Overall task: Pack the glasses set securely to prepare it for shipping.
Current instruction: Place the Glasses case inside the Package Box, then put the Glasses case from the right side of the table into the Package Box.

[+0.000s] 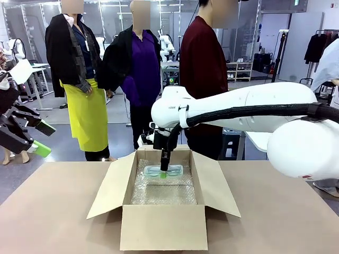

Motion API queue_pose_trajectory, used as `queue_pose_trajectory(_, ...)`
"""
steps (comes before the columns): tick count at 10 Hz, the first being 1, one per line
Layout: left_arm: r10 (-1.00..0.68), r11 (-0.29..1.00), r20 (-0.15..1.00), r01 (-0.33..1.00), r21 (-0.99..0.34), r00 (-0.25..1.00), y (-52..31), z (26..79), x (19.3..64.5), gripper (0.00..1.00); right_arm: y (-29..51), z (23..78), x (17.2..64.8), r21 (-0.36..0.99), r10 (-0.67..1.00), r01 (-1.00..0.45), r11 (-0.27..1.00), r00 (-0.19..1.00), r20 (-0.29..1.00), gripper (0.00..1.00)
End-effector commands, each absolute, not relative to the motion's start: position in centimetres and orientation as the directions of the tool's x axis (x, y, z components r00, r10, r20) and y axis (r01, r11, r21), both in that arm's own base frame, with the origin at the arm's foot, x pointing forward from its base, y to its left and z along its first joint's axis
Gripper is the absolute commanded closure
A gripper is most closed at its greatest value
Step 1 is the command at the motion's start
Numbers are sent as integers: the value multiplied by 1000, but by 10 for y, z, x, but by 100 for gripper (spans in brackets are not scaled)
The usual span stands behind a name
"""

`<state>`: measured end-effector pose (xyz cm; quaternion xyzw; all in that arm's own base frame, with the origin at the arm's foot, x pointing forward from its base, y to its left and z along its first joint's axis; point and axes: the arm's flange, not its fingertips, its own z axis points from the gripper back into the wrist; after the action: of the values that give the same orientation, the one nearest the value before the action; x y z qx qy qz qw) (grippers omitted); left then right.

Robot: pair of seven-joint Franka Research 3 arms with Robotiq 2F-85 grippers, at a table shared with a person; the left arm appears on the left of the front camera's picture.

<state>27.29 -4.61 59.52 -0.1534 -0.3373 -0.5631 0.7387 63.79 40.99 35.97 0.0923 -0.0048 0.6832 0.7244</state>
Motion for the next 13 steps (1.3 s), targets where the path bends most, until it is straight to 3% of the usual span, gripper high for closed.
queue_pose_trajectory(1, -731, 299, 671, 942, 155, 121, -44, 597, 272, 0, 419, 361, 649, 161, 986, -986, 55, 79, 148, 0)
queue_pose_trajectory(13, -731, 299, 671, 942, 155, 121, -44, 597, 272, 0, 410, 358, 642, 133, 988, -990, 53, 72, 137, 0)
